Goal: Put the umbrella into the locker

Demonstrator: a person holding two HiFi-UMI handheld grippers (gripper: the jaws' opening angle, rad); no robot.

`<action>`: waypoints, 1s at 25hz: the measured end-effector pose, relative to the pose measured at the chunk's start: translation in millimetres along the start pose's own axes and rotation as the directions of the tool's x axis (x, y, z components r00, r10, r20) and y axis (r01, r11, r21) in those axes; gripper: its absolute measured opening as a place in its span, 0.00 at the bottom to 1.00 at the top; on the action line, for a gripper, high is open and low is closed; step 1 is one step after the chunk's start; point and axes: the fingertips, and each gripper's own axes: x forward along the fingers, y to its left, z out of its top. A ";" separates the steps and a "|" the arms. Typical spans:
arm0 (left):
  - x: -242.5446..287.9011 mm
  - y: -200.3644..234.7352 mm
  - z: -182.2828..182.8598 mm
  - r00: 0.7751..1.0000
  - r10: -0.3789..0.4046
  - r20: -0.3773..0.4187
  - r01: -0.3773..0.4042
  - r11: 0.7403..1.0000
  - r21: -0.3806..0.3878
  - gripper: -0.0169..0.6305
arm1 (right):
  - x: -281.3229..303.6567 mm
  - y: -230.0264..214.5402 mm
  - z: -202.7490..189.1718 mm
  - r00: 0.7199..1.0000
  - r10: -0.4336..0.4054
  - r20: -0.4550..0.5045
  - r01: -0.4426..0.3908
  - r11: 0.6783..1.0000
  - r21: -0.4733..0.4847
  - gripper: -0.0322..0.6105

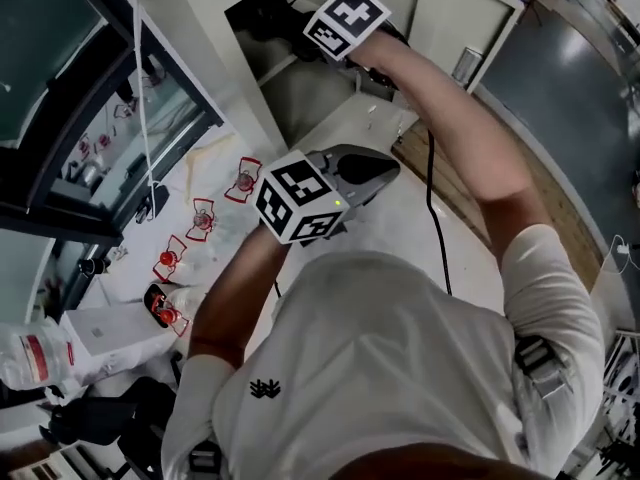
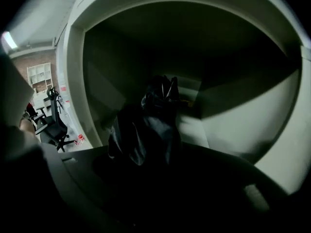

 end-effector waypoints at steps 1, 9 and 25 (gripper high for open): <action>1.5 3.3 2.2 1.000 0.009 0.003 -0.009 1.000 -0.001 0.11 | 4.8 -2.9 4.4 1.000 0.000 0.000 0.000 1.000 -0.011 0.42; 7.3 25.9 4.8 0.997 0.071 0.007 -0.071 0.997 -0.019 0.11 | 43.8 -18.7 24.1 1.000 -0.012 -0.010 0.011 0.997 -0.072 0.42; 17.2 44.2 -5.2 0.997 0.078 -0.031 -0.079 0.996 -0.048 0.11 | 74.4 -28.6 34.9 1.000 -0.007 -0.015 0.006 0.994 -0.106 0.47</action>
